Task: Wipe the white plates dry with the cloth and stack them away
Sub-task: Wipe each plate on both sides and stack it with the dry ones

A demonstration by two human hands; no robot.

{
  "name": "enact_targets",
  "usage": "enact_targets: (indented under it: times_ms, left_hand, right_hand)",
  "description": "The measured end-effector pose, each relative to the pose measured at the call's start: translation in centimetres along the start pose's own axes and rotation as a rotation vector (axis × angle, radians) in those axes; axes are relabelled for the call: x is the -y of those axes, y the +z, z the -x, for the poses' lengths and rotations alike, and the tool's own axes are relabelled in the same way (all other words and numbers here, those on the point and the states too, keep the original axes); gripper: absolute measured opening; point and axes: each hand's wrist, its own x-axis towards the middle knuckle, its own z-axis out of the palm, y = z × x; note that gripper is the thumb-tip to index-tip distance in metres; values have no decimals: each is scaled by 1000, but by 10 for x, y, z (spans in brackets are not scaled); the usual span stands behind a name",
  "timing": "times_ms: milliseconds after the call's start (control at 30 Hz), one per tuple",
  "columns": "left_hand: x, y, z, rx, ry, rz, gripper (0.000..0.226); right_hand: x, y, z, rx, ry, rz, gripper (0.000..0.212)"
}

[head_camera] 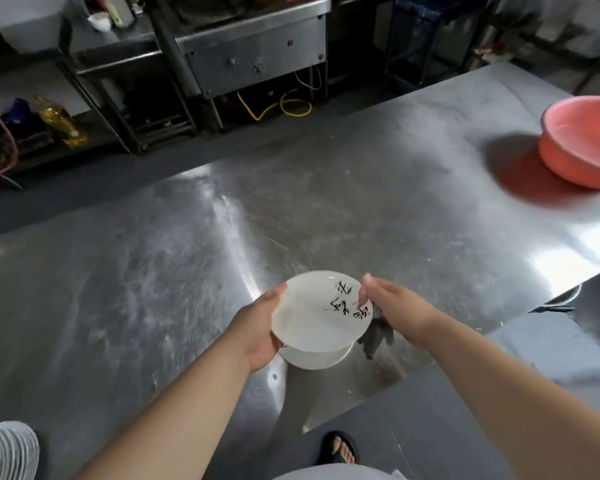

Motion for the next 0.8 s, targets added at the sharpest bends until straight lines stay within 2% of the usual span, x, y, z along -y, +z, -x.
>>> enact_targets:
  times_ms: [33,67,100,133,167,233,300,400,567,800]
  left_hand:
    - [1,4,0,-31,75,-113,47]
    - [1,8,2,-71,130,-256,63]
    - [1,9,1,-123,172,-413,71]
    - [1,9,1,-174,225,-582,68]
    - [4,7,-3,-219,251,-741,60]
    - [10,-1,-12,-276,261,-997,34]
    - [17,-10,-20,-303,275,-1128,15]
    - [26,-18,-27,-355,298,-1157,12]
    - [37,-24,-29,-423,317,-1096,22]
    - [36,-28,-38,-413,349,-1153,22]
  right_hand:
    - [-4,3,-2,-18,-25,55,26]
    - [-5,5,-3,-23,-37,76,20]
    - [-8,7,-6,-23,-28,87,37]
    - [-9,10,-7,-19,-17,87,49]
    - [-11,12,-10,-25,6,116,52]
    - [-16,17,-19,-35,20,209,40]
    - [-23,21,-25,-29,42,339,31]
    - [-30,28,-28,-29,72,479,32]
    - [-38,40,-28,-34,104,620,35]
    - [-42,48,-30,-99,85,733,39]
